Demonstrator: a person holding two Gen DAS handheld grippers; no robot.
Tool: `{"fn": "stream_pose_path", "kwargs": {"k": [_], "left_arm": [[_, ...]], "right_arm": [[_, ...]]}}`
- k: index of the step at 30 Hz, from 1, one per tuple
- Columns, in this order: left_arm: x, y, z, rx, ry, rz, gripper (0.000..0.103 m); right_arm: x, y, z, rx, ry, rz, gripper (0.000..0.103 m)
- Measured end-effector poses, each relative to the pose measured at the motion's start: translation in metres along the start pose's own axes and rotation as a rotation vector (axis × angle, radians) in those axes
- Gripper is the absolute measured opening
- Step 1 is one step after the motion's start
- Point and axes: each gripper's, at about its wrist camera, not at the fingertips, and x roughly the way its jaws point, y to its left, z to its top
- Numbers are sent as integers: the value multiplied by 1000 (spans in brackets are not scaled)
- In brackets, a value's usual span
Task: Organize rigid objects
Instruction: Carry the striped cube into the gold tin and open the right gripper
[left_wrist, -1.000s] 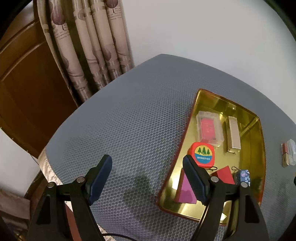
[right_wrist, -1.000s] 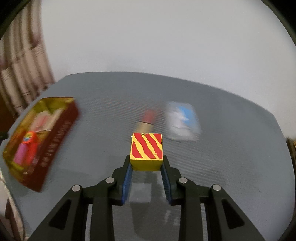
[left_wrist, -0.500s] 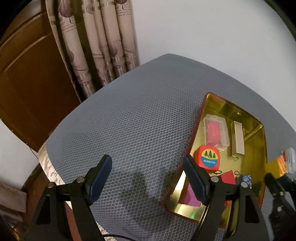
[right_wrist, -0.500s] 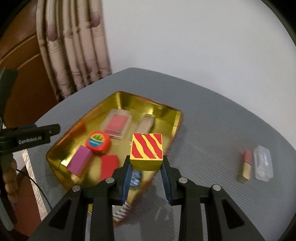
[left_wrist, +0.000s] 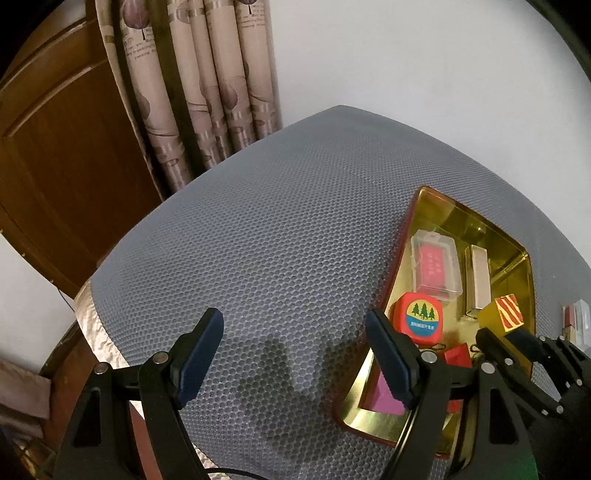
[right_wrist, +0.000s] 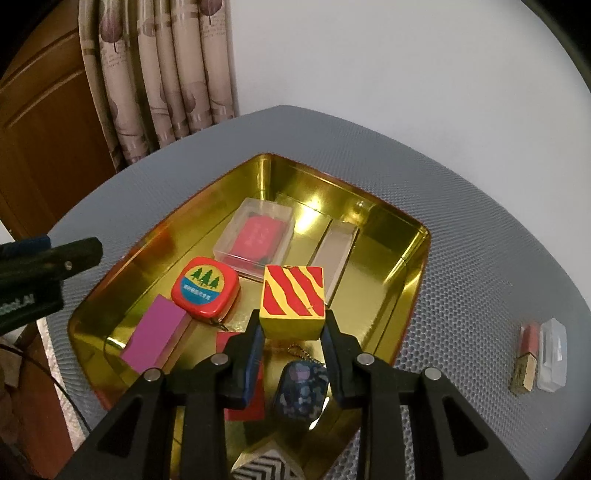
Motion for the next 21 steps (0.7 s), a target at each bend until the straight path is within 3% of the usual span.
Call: {"fn": "stream_pose_path", "kwargs": {"k": [11,21], "left_arm": [[4,0,-1,-2,12,-1,76],[4,-2,-2,8,9,-5,76]], "right_arm": [[8,-9,-1,13,12,-15,31],[14,7,4,-13,18,-30,36]]}}
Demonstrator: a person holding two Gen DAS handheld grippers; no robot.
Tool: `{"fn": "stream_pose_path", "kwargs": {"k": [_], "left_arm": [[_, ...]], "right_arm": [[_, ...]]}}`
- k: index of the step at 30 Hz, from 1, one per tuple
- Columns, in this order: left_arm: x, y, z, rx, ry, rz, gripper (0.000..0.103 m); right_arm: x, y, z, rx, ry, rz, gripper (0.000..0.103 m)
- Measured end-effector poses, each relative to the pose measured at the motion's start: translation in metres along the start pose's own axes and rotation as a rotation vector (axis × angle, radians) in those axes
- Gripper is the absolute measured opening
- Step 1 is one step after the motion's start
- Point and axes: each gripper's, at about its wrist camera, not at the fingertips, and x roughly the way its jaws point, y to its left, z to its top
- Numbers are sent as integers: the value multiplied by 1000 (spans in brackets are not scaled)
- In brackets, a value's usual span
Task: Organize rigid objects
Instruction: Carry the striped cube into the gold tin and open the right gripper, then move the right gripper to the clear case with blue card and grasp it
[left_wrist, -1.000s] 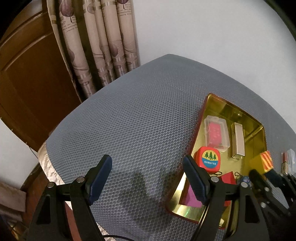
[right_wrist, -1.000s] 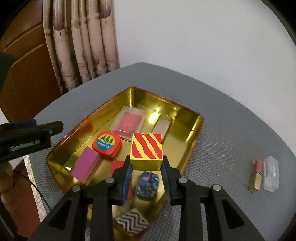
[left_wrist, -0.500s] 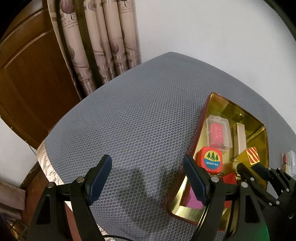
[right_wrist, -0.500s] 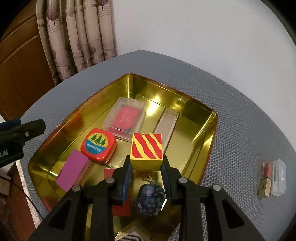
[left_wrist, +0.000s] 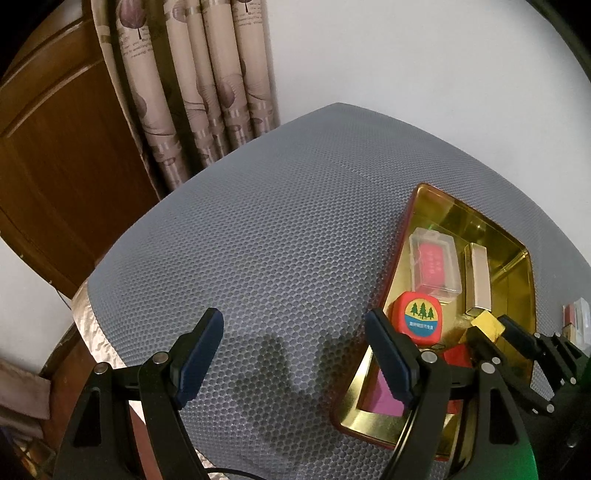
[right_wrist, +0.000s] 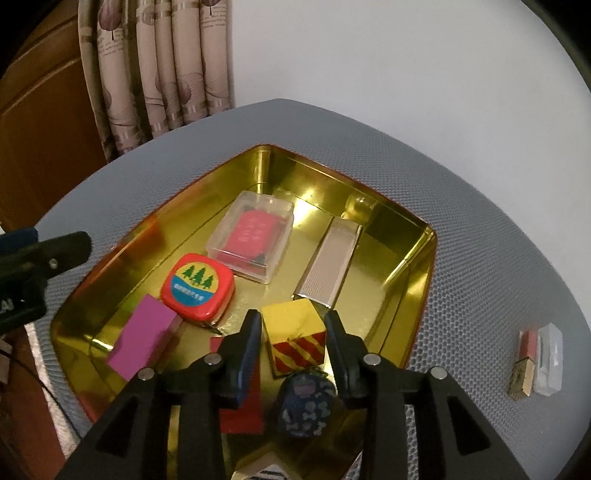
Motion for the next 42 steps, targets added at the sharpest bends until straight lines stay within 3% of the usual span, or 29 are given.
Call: {"fn": "stream_pose_path", "kwargs": {"k": [5,9,12,20,28,36,39,42], "left_arm": [[0,-1,1,10,-4,1,76],[-1,-4,1,20,-8,5,76],[-1,-7,1,26,-7,10,76],[-4,-13,-1,39,-21,27,76],[-2,-13,-3,46,-17,34,77],[2,-17,-5,57,-7,55,81],[1,-17,-6,58,-15,56,81],[-3,-20,-5,60,-39,49,81]], "right_arm": [[-17,-5,-1,15,-36,7,37],[-37,-20,-5,68,-77,20,49],[-54,-38,-13,104,-111,14,49],[-81,-121,-46,264,-124,-84,49],[-90,-212,-89,409,-109,-246,50],[-73,-267,-104,468,-94,-270,51],[-62,-276,-103,470,-88,-257,78],[-53,-280,-99,452,-92,-276,79]]}}
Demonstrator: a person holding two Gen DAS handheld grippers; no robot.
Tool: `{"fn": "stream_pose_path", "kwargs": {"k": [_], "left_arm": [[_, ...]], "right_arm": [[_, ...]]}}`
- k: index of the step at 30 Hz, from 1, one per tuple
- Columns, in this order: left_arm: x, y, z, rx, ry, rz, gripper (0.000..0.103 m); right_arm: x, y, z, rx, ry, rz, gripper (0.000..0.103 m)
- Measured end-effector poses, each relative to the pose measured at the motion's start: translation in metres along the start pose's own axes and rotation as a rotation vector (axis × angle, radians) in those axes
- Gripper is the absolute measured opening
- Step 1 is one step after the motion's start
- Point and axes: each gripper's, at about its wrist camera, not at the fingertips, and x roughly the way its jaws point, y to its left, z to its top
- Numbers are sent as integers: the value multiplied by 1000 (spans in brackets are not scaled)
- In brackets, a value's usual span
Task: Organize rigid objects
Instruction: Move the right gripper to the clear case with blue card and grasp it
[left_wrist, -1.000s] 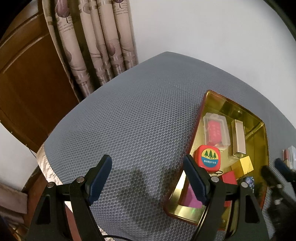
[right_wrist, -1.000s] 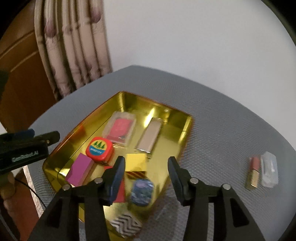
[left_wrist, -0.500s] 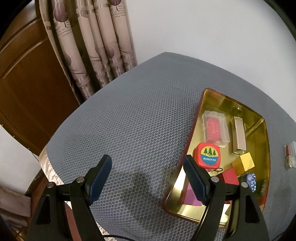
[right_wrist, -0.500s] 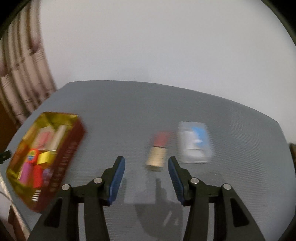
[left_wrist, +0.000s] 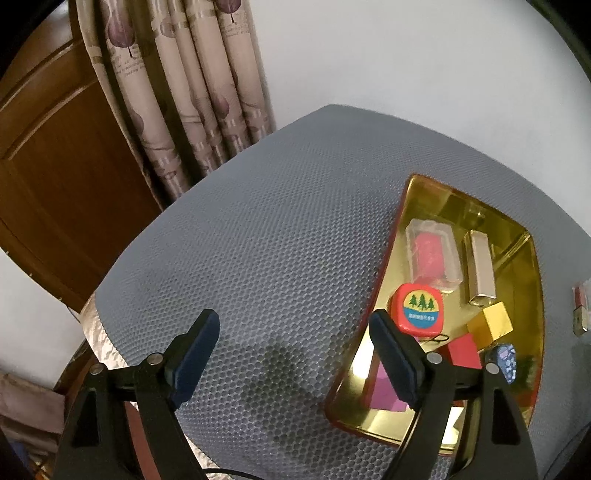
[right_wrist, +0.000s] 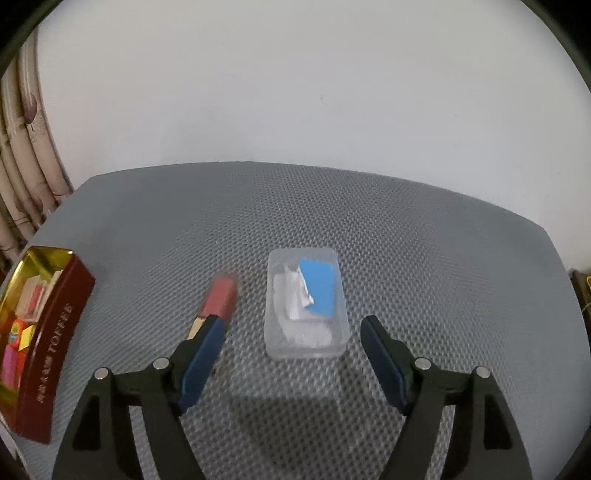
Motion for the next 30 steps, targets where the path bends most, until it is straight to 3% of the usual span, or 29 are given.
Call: {"fn": "stream_pose_path", "kwargs": {"k": [11,21,24,25,26,30], "left_arm": [[-1,-7,1,29,-43,-5,81],[-5,-15,1,55,-81,17,81],[-10,-25,-1,89,-75,32,81],[-17,-30,-2,105,-88,25,81],[-21,-35,-1,119,-93,13,81],[-40,-64,1,161,-99,-64,81]], "right_arm": [[56,-6,-1,0,81,-56,79],[59,-25,-7,5,71,-36,84],[55,-28,-12,4,64,-44,78],[52,-30,-13,9,56,-43,63],[49,-32,-14,13,44,-33,60],[45,-41,-20,0,42,-17,59]]}}
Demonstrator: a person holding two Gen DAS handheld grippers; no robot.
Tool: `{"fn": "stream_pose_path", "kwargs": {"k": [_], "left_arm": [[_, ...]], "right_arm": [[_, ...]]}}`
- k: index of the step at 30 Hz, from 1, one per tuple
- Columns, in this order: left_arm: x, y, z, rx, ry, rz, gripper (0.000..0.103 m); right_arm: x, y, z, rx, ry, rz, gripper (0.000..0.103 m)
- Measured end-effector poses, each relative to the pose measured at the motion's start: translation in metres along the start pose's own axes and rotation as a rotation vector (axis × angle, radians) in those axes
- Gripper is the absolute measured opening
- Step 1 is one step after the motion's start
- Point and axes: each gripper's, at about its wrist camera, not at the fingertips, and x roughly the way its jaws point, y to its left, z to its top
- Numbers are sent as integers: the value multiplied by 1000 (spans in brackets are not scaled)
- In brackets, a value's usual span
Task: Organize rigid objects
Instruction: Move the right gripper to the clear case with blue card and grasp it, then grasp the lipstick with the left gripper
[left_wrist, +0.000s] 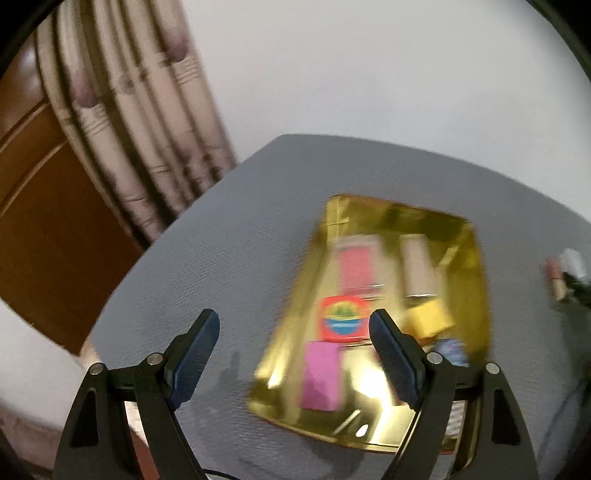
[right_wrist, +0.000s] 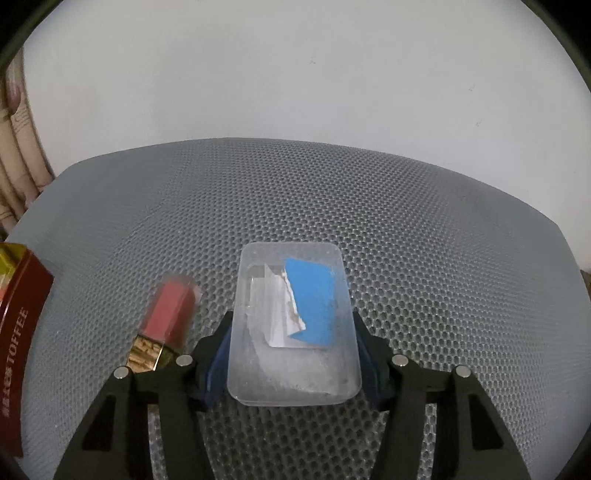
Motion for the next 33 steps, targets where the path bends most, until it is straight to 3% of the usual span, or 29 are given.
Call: {"fn": "stream_pose_path", "kwargs": {"k": [6,15,23,30,33], "left_arm": [[-14,-65,4,92,22,-151,81],[-10,-168,-2,228,99,-275,81],[8,-246,14,246,157,-385,81],[34,-290,23,283,140,-399,76],[50,-299,24,273,160,-392,65]], "right_arm": [[-15,-27,-22,15,0,-8,59],[-46,-60,-63,22,5,-55,59],[-61,-80,-87,40,6,-55,60],[-60,-85,-90,38,7,-52,61],[-62,-83,-93,39,7,-50,61]]}}
